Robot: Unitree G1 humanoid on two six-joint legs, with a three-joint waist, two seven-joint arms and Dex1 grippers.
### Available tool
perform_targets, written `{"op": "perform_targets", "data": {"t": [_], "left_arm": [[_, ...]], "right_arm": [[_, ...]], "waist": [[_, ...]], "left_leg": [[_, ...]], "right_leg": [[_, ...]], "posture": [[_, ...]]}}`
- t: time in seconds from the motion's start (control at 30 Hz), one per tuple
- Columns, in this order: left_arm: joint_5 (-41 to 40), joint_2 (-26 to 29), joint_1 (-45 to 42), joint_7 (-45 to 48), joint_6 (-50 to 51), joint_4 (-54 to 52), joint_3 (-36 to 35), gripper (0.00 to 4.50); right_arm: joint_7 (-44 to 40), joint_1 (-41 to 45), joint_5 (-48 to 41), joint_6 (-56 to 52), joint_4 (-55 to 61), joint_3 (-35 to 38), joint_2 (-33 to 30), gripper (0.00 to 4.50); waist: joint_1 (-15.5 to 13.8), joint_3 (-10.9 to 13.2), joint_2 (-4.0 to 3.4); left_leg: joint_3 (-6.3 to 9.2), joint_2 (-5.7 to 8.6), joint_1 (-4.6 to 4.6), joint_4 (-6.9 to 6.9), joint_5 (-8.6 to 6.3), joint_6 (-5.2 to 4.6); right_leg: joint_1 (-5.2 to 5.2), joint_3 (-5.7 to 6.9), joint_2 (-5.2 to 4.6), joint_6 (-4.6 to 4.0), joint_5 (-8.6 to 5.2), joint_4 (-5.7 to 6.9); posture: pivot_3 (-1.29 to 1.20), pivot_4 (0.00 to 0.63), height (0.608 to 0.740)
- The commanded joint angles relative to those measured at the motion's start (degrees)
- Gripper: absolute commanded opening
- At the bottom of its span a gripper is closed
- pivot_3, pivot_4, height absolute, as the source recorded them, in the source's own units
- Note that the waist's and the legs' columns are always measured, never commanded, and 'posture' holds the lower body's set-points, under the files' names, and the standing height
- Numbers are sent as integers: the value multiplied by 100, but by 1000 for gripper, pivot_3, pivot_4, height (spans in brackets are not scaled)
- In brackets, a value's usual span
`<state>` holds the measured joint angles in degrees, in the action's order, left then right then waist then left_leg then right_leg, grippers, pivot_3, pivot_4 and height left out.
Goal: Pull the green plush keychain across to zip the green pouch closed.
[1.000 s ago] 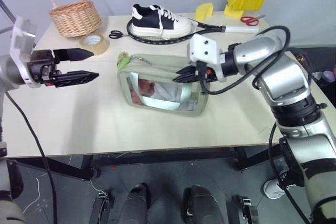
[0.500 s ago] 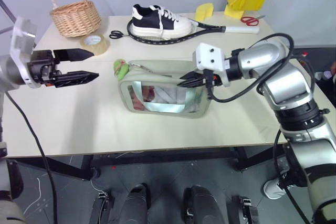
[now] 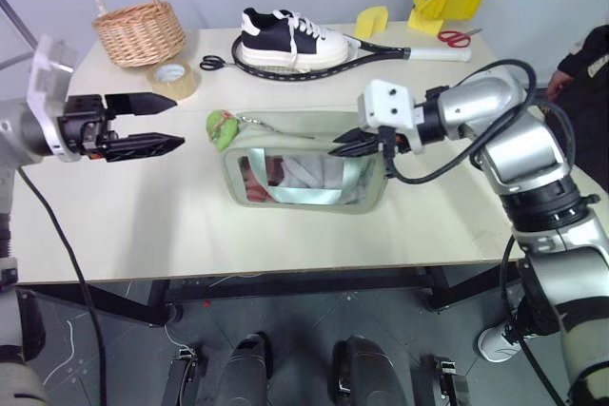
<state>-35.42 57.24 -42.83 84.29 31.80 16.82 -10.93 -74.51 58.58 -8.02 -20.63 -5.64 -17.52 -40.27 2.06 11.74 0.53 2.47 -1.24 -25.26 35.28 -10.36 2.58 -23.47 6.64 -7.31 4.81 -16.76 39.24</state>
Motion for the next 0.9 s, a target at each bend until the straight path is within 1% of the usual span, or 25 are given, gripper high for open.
{"op": "perform_targets", "data": {"t": [0.03,0.17,0.27,0.33,0.37,0.4,0.5,0.6,0.67,0.73,0.8,0.83,0.9], "left_arm": [[2,51,-92,13,-44,-133,-85,4500],[-22,40,-74,-2,-11,-178,-88,4500],[-35,21,-64,-12,9,-218,-85,4500],[-41,5,-62,-8,13,-229,-84,4500],[-41,-4,-61,-10,14,-234,-83,4500],[-46,-13,-58,-8,18,-244,-83,4500],[-42,-61,-39,-21,9,-265,-87,4500],[-24,-109,9,-41,-30,-249,-109,4500],[-8,-129,28,-60,-56,-228,-112,4500],[0,-172,20,-79,-77,-209,-94,4500],[8,-208,5,-95,-83,-203,-79,4500],[11,-235,-17,-95,-85,-202,-63,4500],[26,-278,-62,-98,-90,-185,-30,4500]], "right_arm": [[12,110,84,102,-84,137,-23,15],[-41,-11,5,-16,121,136,-60,15],[-73,-41,-90,-318,284,185,-126,1094],[-67,-50,-146,-458,448,275,-197,2093],[-53,-53,-167,-499,529,329,-238,2513],[-39,-57,-197,-552,619,386,-287,3132],[-104,-137,-350,-727,1042,625,-596,4485],[-109,-269,-360,-800,1314,790,-936,4485],[-80,-352,-340,-801,1377,823,-1052,4485],[-30,-534,-166,-740,1376,716,-1170,4485],[55,-633,49,-633,1311,590,-1214,3981],[113,-628,70,-640,1251,578,-1161,3623],[183,-590,63,-639,1178,581,-1074,2660]], "waist": [[-3,0,0],[-3,0,0],[-3,0,0],[-6,0,0],[-7,0,0],[-9,0,0],[-10,0,0],[-17,0,1],[-18,0,1],[-13,0,1],[-8,0,1],[-1,0,1],[10,0,0]], "left_leg": [[0,0,0,0,0,0],[0,0,0,0,0,0],[0,0,1,0,0,0],[0,0,0,0,0,0],[0,0,0,1,0,0],[0,0,0,1,0,0],[0,0,0,1,0,0],[-2,-1,0,1,0,0],[-3,-1,2,1,0,0],[-3,-1,5,0,0,0],[-4,-2,7,0,0,0],[-6,-2,7,0,0,0],[-9,-2,7,0,0,0]], "right_leg": [[0,0,0,0,0,0],[0,0,0,0,0,0],[0,0,0,0,0,0],[1,0,0,0,0,0],[1,0,0,0,0,0],[0,0,0,0,0,0],[0,0,0,0,0,0],[0,-1,0,0,0,-1],[2,-2,0,0,0,-2],[3,-2,0,-2,1,-1],[4,-4,1,-2,2,-1],[3,-5,1,-2,2,-1],[2,-8,1,-2,2,-1]], "posture": [[0,150,740],[0,150,740],[0,150,740],[0,150,740],[0,150,740],[0,150,740],[0,150,740],[0,150,740],[0,150,740],[0,150,740],[0,150,740],[0,150,740],[0,150,740]]}}
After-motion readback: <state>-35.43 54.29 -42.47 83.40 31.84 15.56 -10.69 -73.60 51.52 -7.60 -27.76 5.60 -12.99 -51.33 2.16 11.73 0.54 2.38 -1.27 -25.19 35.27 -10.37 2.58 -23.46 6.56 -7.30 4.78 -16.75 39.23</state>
